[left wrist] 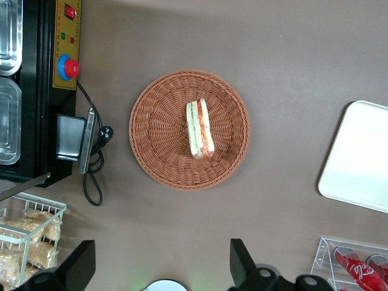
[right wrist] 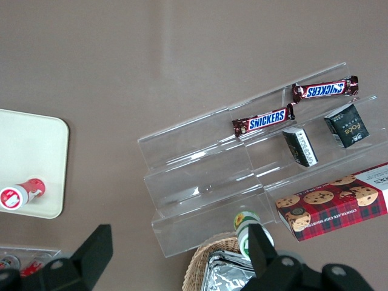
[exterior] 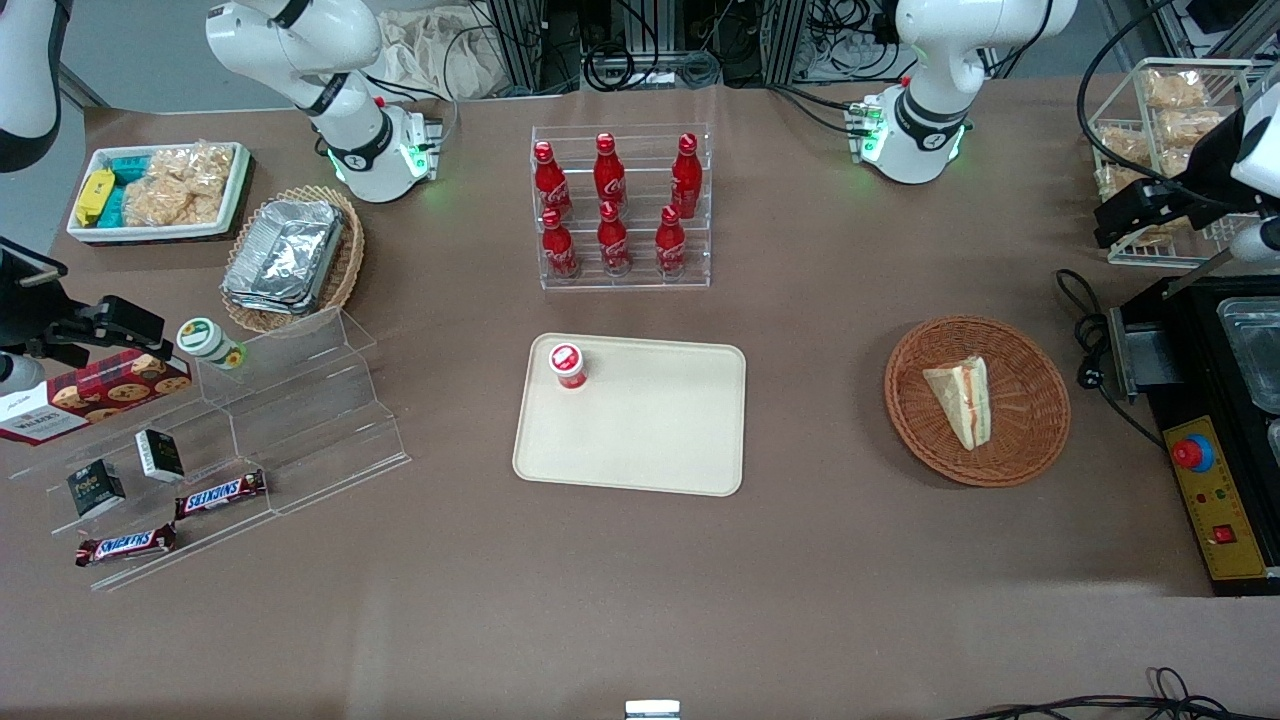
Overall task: Place sandwich from basket to tray
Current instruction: 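Move the left gripper down over the wrapped sandwich in the basket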
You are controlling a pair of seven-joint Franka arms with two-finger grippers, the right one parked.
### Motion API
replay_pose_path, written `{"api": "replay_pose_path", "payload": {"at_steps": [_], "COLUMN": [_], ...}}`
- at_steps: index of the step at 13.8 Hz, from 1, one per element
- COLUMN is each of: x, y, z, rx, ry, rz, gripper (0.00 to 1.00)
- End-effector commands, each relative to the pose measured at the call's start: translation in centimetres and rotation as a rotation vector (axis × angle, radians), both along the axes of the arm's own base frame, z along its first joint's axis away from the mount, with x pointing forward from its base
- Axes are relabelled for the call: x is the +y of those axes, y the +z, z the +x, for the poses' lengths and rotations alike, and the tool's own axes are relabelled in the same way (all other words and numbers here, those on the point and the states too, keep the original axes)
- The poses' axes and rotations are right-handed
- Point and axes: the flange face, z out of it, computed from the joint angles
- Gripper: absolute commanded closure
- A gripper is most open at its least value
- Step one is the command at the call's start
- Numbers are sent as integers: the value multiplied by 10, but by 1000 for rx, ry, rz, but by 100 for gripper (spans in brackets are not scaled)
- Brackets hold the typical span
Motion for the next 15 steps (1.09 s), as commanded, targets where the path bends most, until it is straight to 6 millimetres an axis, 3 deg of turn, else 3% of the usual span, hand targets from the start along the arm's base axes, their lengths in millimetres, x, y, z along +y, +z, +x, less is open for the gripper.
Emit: {"api": "replay_pose_path", "payload": {"at_steps": [1, 5, 9, 11, 15], "x": [3, 5, 5, 6, 7], "y": [-1, -1, -47, -78, -175], "z": [-5, -4, 19, 32, 44], "rx": [8, 8, 52, 55, 81], "ry": [-6, -13, 46, 100, 157], "rz": [-7, -23, -66, -65, -66], "gripper": [0, 0, 0, 0, 0]}}
